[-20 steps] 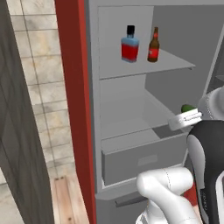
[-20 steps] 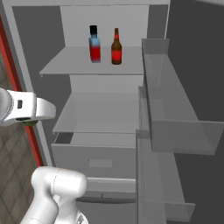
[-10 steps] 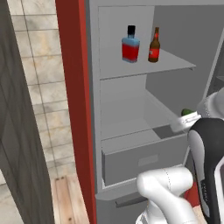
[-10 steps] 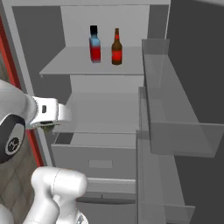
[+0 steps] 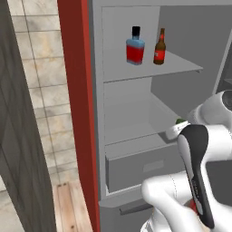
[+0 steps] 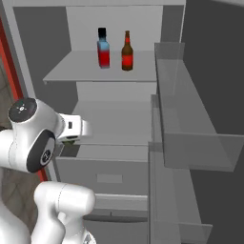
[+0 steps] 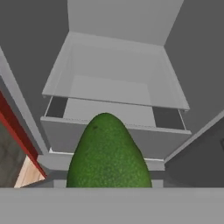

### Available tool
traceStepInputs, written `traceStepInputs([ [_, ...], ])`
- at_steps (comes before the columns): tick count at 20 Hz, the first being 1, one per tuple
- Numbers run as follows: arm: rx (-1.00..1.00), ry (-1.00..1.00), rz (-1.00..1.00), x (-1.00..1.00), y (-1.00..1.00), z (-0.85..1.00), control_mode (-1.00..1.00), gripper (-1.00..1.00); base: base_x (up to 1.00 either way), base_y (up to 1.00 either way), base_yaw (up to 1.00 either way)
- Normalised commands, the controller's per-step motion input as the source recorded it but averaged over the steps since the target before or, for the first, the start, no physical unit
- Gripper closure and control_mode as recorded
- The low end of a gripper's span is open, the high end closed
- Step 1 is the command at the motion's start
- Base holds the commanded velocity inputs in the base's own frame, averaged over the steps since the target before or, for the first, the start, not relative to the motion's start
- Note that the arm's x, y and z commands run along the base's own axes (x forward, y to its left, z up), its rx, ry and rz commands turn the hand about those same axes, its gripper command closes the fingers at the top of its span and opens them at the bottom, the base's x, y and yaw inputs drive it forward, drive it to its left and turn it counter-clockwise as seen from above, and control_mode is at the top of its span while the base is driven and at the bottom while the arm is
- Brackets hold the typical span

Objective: Place the liquor and beer on the top shelf of the fridge to keep them out of children's reach, and place the avocado on lower shelves for easy access.

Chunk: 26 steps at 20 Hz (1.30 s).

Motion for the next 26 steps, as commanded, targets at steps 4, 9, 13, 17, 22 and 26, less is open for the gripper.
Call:
traceStepInputs([
  [4, 0.0, 0.0, 0.0, 0.66, 0.0, -0.51, -1.0, 1.0, 0.0, 0.0, 0.0],
  [9, 0.0, 0.0, 0.0, 0.62, 0.0, -0.39, -1.0, 1.0, 0.0, 0.0, 0.0],
  [13, 0.0, 0.0, 0.0, 0.57, -0.05, -0.3, -1.0, 1.0, 0.0, 0.0, 0.0],
  [17, 0.0, 0.0, 0.0, 0.59, -0.01, -0.31, -1.0, 1.0, 0.0, 0.0, 0.0],
  [22, 0.0, 0.0, 0.0, 0.58, -0.06, -0.29, -1.0, 1.0, 0.0, 0.0, 0.0],
  [26, 0.0, 0.05, 0.0, 0.59, -0.12, -0.22, -1.0, 1.0, 0.0, 0.0, 0.0],
])
